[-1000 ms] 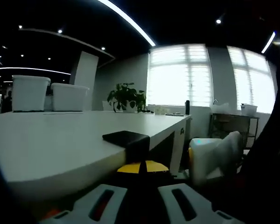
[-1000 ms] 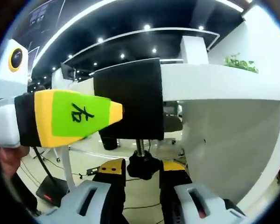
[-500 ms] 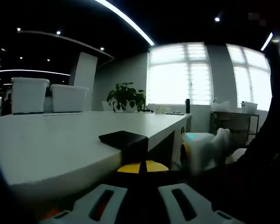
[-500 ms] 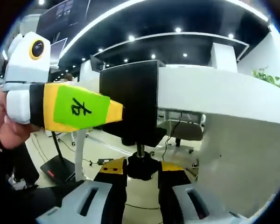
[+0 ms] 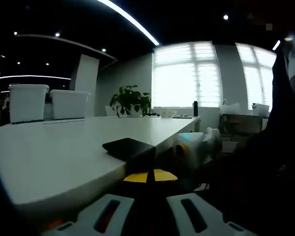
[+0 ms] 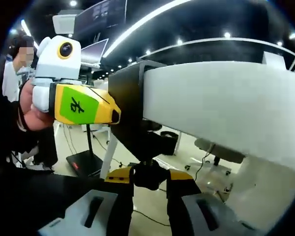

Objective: Clamp the fixed fixture on the desktop, loosen the retaining clip, secure it to the edge of the desk, and tighten the retaining clip.

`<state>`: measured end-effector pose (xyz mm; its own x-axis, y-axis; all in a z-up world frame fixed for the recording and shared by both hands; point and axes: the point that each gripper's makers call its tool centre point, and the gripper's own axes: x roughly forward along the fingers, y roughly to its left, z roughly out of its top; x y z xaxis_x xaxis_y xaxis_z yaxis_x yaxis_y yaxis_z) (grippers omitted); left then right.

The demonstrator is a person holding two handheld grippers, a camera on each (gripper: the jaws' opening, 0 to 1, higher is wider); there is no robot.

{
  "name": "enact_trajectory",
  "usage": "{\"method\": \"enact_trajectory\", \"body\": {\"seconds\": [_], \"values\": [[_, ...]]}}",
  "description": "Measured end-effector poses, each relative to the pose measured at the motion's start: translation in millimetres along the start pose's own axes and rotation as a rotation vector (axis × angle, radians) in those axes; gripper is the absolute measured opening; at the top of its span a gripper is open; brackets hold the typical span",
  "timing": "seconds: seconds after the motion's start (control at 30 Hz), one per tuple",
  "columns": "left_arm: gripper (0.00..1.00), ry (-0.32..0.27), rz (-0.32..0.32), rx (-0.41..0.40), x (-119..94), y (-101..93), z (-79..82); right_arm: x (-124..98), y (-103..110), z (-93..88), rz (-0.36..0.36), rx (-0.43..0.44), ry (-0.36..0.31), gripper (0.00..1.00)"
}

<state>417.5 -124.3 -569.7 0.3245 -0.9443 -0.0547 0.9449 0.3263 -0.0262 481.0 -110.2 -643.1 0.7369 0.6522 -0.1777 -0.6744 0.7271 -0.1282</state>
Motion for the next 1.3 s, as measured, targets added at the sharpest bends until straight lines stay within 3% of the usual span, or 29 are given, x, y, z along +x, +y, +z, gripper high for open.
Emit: {"method": "enact_trajectory", "body": {"seconds": [0.03, 0.07, 0.1, 0.23, 0.37, 0.43, 0.57, 0.6, 0.7, 0.83, 0.97, 1.07, 1.13, 1.3], "values": [[0.03, 0.000, -0.002, 0.000, 0, 0.0, -0.1, 0, 1, -0.6, 0.018, 0.008, 0.000, 0.24], [0.03, 0.001, -0.003, -0.001, 0, 0.0, -0.3, 2, 0, 6.5, 0.039, -0.054, -0.043, 0.24], [0.03, 0.002, -0.004, 0.000, 0, -0.1, -0.5, -3, 0, -0.6, 0.026, -0.022, -0.017, 0.24], [0.03, 0.001, -0.005, 0.001, 0, 0.1, -0.8, 0, -2, -1.2, 0.008, -0.006, -0.010, 0.24], [0.03, 0.000, -0.003, 0.001, 0, 0.0, -0.6, -6, -4, -1.1, -0.118, 0.003, -0.002, 0.28], [0.03, -0.005, -0.002, -0.003, -1, 0.2, 0.3, -12, -3, -0.4, -0.227, 0.068, -0.009, 0.33], [0.03, -0.019, 0.010, -0.010, -3, 0.8, 3.2, -18, 9, 7.3, -0.339, 0.170, -0.031, 0.60], [0.03, -0.020, 0.012, -0.009, -4, 1.1, 3.8, -17, 14, 6.8, -0.338, 0.172, -0.023, 0.60], [0.03, -0.030, 0.018, -0.016, -6, 2.4, 4.3, -13, 28, 8.6, -0.387, 0.183, -0.009, 0.60], [0.03, -0.035, 0.023, -0.022, -8, 3.8, 4.5, -16, 21, 5.3, -0.496, 0.231, 0.009, 0.59], [0.03, -0.042, 0.020, -0.030, -10, 3.8, 6.3, -19, 13, 5.0, -0.560, 0.197, 0.014, 0.41], [0.03, -0.045, 0.019, -0.033, -10, 4.4, 7.1, -16, 6, 3.2, -0.591, 0.183, 0.028, 0.28], [0.03, -0.045, 0.016, -0.034, -9, 3.9, 7.6, -11, 5, -3.1, -0.589, 0.206, 0.058, 0.25], [0.03, -0.045, 0.013, -0.034, -9, 2.1, 8.6, -11, 4, -1.6, -0.562, 0.192, 0.062, 0.24]]}}
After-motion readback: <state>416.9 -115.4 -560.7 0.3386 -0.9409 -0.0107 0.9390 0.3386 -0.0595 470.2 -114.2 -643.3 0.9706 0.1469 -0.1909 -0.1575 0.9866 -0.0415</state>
